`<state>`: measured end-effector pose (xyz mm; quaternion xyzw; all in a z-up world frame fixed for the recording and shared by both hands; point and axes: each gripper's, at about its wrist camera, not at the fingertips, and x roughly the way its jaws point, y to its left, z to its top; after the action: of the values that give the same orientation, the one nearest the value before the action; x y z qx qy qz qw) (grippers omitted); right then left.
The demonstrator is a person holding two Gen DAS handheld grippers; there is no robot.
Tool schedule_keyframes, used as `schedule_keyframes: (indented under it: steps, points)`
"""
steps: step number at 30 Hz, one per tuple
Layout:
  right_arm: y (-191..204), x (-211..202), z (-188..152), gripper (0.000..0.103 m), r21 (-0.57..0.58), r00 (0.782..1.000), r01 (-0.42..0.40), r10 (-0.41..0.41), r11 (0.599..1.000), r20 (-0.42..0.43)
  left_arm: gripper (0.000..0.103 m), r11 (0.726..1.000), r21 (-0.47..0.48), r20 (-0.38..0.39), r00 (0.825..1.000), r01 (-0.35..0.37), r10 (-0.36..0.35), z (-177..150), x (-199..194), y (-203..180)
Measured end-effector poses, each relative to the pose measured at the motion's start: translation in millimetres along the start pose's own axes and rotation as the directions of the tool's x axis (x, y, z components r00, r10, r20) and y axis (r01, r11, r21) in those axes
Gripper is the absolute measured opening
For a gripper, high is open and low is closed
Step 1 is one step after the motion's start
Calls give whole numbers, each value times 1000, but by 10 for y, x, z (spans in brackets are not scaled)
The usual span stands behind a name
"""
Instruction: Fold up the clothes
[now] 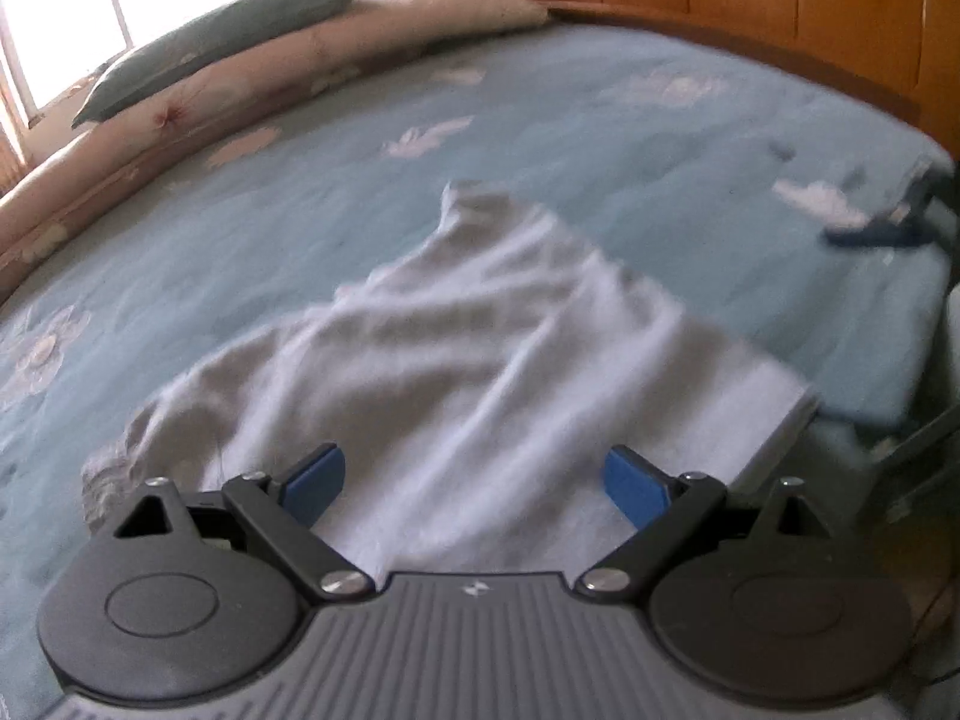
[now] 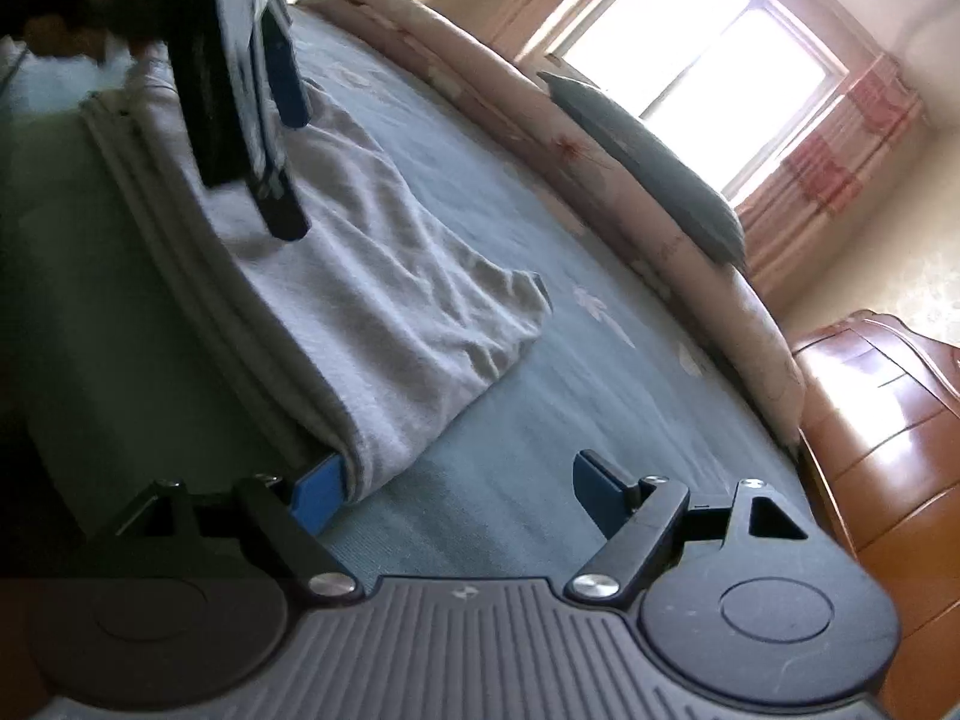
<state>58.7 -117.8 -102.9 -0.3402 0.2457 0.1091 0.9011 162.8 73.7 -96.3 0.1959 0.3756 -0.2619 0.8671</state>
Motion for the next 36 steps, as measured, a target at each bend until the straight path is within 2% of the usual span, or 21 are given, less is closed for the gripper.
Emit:
schedule_keyframes:
  steps: [3, 5, 6, 8, 10, 14, 16, 19, 23, 28, 30, 33, 36]
  points:
    - [-94, -164, 25, 79, 55, 996, -65, 61, 996, 57, 93, 999, -38, 4, 999, 33, -33, -31, -45, 76]
    - [-181, -181, 120, 66, 101, 990, -101, 91, 990, 105, 93, 1000, -26, 41, 999, -3, 4, 5, -108, 107]
    - [-211, -161, 182, 63, 122, 987, -120, 105, 985, 123, 93, 999, -27, 53, 998, -18, 20, 27, -127, 127]
    - [-231, -54, 304, 46, 151, 976, -175, 152, 973, 153, 93, 998, -50, 62, 998, -27, 30, 53, -123, 180]
    - [-214, 147, 370, 41, 176, 969, -224, 199, 959, 146, 93, 997, -72, 62, 997, -33, 38, 55, -86, 229]
    - [-161, 391, 194, 40, 246, 957, -289, 278, 925, 77, 94, 990, -141, 7, 1000, -13, 14, -152, 71, 336]
    - [-170, 384, 52, 40, 271, 952, -306, 300, 913, 64, 94, 971, -236, 1, 999, 43, -44, -235, 70, 484]
    - [-364, 360, 7, 40, 326, 942, -331, 330, 886, 59, 94, 961, -273, 40, 999, 45, -35, -135, 11, 599]
    - [-613, 529, 247, 40, 329, 949, -315, 303, 890, 87, 94, 961, -267, 146, 989, 76, -38, 181, 34, 686]
    - [-879, 1032, 660, 38, 329, 957, -287, 259, 900, 127, 94, 945, -305, 186, 981, 116, -61, 399, 330, 774]
    - [-977, 1280, 750, 37, 357, 957, -290, 263, 888, 125, 94, 937, -326, 181, 981, 128, -71, 365, 423, 825]
    - [-1069, 1682, 827, 37, 389, 956, -290, 278, 874, 90, 93, 930, -361, 115, 993, 64, -23, 199, 498, 953]
    - [-1101, 2012, 766, 37, 422, 954, -281, 298, 862, 26, 93, 896, -432, 117, 991, 105, -60, -105, 351, 1123]
